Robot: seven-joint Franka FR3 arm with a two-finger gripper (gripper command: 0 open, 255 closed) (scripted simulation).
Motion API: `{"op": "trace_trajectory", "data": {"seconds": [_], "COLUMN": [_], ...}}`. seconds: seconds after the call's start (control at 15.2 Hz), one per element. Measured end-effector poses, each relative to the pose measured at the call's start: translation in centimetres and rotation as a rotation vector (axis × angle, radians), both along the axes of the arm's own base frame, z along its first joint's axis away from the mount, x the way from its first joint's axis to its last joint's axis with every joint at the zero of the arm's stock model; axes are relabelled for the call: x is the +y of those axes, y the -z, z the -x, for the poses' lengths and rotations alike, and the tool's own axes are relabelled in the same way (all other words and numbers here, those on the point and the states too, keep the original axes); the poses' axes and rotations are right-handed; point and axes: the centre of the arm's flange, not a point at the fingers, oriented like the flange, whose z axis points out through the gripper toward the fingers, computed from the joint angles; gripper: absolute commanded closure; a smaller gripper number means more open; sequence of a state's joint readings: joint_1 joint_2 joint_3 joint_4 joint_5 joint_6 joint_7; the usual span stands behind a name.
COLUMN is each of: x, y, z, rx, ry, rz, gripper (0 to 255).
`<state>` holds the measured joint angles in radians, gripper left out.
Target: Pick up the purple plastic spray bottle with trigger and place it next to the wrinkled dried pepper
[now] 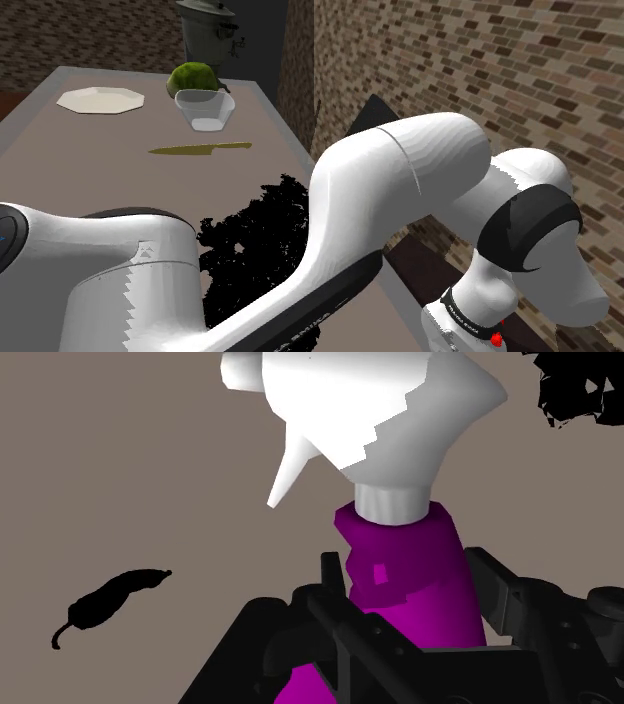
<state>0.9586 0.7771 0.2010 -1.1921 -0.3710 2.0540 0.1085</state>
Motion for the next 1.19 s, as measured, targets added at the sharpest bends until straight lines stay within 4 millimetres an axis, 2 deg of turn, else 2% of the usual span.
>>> {"op": "trace_trajectory", "data": {"seconds": [0.2, 0.59, 0.66, 1.06, 1.19], "x": [0.0, 0.0, 0.0, 0.0, -0.1], "y": [1.2, 1.4, 1.4, 1.4, -0.3], "z": [0.1, 0.0, 0.0, 0.0, 0.3], "rx": [0.0, 0.0, 0.0, 0.0, 0.0], "ry": [0.0, 0.0, 0.0, 0.0, 0.0], "rz": [0.0, -0.001, -0.001, -0.001, -0.001], "gripper": [255, 255, 0, 0, 0]}}
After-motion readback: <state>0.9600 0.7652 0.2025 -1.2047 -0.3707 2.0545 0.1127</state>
